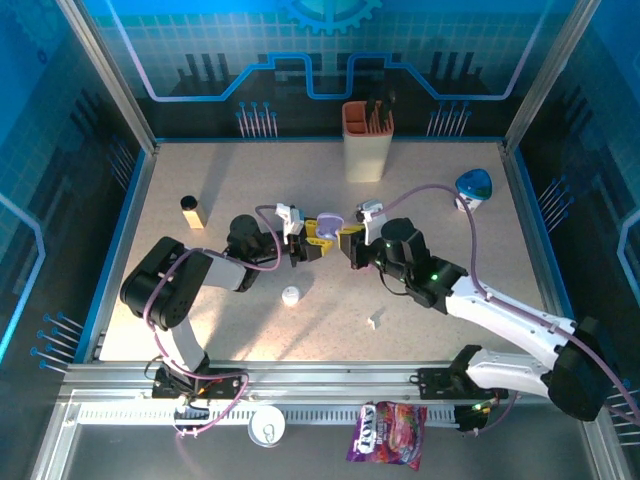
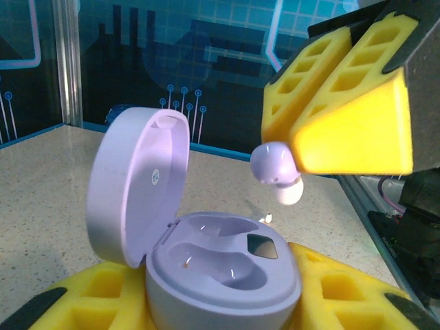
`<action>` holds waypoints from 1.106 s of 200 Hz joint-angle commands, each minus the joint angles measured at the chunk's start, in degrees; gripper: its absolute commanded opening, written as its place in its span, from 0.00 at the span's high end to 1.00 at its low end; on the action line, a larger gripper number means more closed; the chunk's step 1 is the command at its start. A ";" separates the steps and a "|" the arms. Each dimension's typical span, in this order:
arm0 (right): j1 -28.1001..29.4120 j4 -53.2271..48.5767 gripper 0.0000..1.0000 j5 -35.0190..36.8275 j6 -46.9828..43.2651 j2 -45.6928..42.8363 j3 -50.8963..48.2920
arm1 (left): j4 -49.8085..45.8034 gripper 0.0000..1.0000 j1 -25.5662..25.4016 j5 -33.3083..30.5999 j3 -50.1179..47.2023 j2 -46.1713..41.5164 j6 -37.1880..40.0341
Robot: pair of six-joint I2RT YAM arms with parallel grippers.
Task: Insert wireless bluetooth earbuds into charging case
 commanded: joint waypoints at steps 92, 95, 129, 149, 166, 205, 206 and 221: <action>-1.82 3.03 0.87 -1.69 -0.25 2.61 2.01 | 3.12 0.75 -0.57 3.65 -0.29 -1.89 -1.25; -1.83 3.07 0.87 -1.70 -0.16 2.64 1.96 | 3.12 0.75 -0.59 3.64 -0.29 -1.96 -1.28; -1.94 3.11 0.87 -2.14 0.25 3.84 1.62 | 3.17 0.75 -0.57 2.95 -0.18 -2.12 -1.41; -1.95 3.24 0.86 -2.19 0.51 4.25 1.30 | 3.26 0.75 -0.59 2.83 -0.09 -2.36 -1.41; -2.04 3.20 0.84 -2.33 0.78 4.13 1.25 | 3.21 0.75 -0.57 2.47 -0.11 -2.51 -1.24; -2.60 2.74 0.59 -2.39 1.68 1.86 1.34 | 3.21 0.75 -0.34 0.73 -0.03 -2.03 -0.66; -2.67 2.71 0.59 -2.43 1.72 1.81 1.34 | 3.21 0.75 -0.33 0.70 -0.03 -2.03 -0.64; -3.03 2.64 0.53 -2.38 1.86 0.31 1.26 | 3.24 0.75 -0.09 0.17 -0.02 -1.95 -0.05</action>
